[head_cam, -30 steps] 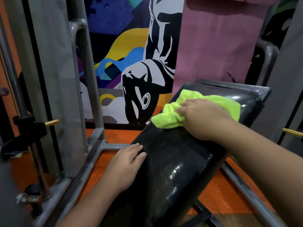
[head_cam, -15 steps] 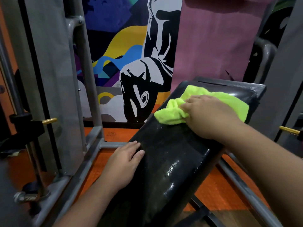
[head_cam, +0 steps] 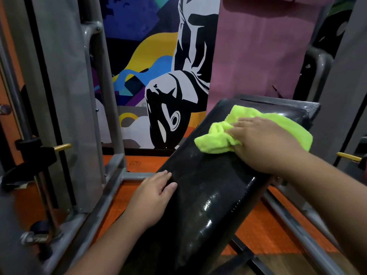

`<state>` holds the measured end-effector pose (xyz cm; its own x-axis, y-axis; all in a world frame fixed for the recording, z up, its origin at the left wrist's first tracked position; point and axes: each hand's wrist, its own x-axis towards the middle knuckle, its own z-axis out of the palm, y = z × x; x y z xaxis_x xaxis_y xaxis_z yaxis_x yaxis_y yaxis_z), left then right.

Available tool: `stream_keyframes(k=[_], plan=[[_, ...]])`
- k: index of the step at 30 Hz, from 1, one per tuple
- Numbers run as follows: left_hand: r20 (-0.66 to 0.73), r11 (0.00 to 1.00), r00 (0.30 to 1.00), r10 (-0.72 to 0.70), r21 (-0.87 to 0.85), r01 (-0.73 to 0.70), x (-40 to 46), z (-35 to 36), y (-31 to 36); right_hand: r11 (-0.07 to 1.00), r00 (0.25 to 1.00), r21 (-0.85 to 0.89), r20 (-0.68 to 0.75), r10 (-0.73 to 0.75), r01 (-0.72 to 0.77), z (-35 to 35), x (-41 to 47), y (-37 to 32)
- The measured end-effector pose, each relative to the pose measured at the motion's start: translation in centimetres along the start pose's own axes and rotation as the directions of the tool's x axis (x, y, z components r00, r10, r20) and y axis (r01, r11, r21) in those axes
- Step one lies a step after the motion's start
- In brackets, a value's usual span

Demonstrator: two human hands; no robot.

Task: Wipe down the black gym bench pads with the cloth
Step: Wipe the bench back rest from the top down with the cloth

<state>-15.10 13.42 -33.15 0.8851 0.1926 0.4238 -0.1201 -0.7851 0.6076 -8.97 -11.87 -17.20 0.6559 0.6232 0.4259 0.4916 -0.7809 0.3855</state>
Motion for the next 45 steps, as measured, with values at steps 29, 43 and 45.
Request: stream_keyframes(k=[29, 43, 45], plan=[[0.030, 0.999, 1.000, -0.002, 0.034, 0.001, -0.2, 0.0, 0.0, 0.988, 0.979, 0.066, -0.156, -0.129, 0.140, 2.7, -4.5, 0.4], [0.018, 1.000, 0.999, -0.028, 0.009, 0.028, -0.1, -0.1, 0.2, 0.987, 0.964, 0.128, -0.258, -0.060, 0.096, 2.9, -4.7, 1.3], [0.019, 0.999, 0.999, -0.032, 0.002, 0.032, -0.1, -0.1, 0.2, 0.987, 0.962, 0.104, -0.257, -0.091, 0.121, 3.5, -5.0, 0.2]])
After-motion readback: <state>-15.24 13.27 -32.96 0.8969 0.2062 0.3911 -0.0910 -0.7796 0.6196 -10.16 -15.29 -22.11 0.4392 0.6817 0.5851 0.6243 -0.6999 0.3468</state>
